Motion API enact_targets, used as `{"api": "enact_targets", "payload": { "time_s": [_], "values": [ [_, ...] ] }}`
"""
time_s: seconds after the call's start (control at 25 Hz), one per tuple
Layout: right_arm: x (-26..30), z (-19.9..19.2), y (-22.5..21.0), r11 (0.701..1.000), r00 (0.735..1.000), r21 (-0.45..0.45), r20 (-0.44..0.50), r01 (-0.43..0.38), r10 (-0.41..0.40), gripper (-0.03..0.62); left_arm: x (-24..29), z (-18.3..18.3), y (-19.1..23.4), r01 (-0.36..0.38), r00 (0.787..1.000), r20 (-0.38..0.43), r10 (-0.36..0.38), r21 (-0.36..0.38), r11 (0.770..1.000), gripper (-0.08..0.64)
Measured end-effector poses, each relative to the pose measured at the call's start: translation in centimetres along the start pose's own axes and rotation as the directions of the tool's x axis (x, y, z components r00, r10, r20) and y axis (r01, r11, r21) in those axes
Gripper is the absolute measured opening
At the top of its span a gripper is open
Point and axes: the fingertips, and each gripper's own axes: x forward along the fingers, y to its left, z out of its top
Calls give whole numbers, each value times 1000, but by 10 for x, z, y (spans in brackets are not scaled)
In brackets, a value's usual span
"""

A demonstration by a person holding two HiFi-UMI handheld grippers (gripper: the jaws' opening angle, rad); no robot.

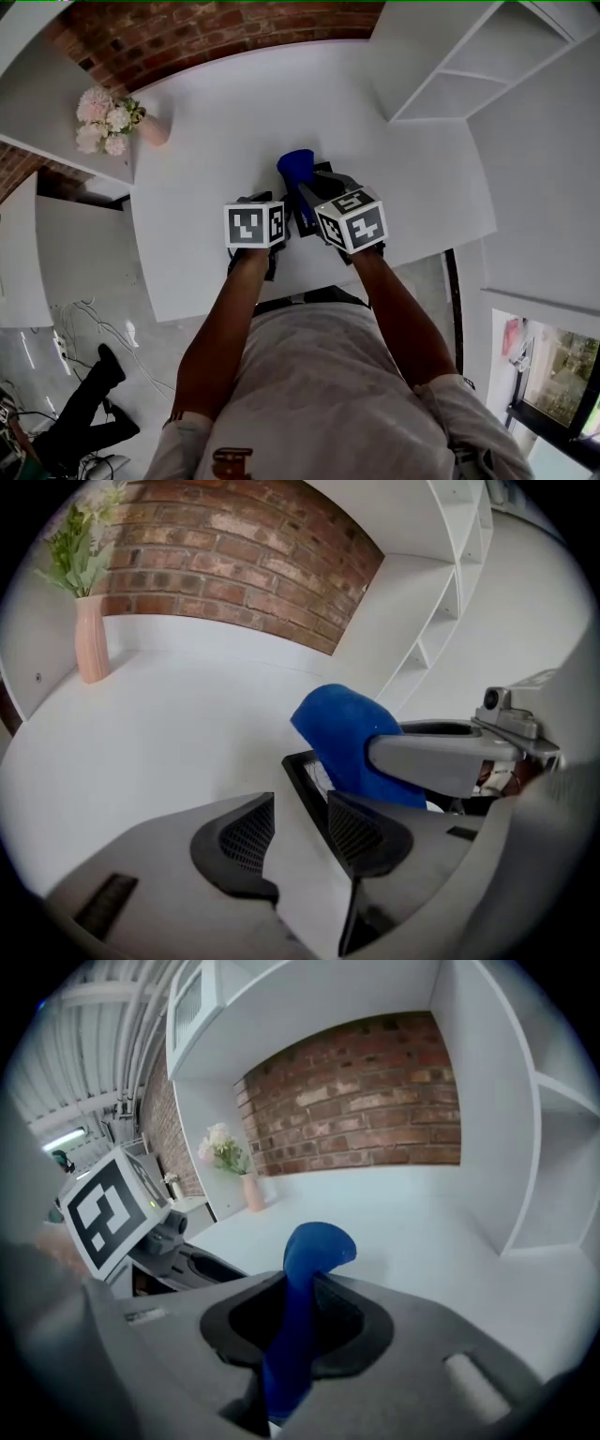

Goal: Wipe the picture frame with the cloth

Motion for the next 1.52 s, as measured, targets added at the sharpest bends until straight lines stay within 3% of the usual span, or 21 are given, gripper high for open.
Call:
{"api": "enact_targets", "payload": {
  "time_s": [0.36,0.56,1.12,1.24,1.52],
  "values": [
    [30,-18,-8,1000,982,-16,-189,-4,0,74,9,-7,5,-32,999,-42,32,11,999,173],
    [29,-24,-25,999,972,-28,-233,35,-40,74,14,-11,6,-38,998,-54,39,14,999,173],
    [-12,-38,-88,985,960,18,-229,170,-161,74,13,-11,8,-34,998,-45,35,13,999,179],
    [-21,-31,-80,987,972,52,-189,150,-137,74,13,-12,7,-35,998,-45,36,15,999,179],
    [-24,-12,-20,989,996,147,-85,12,0,74,13,-12,6,-28,999,-38,28,17,999,179]
  ]
}}
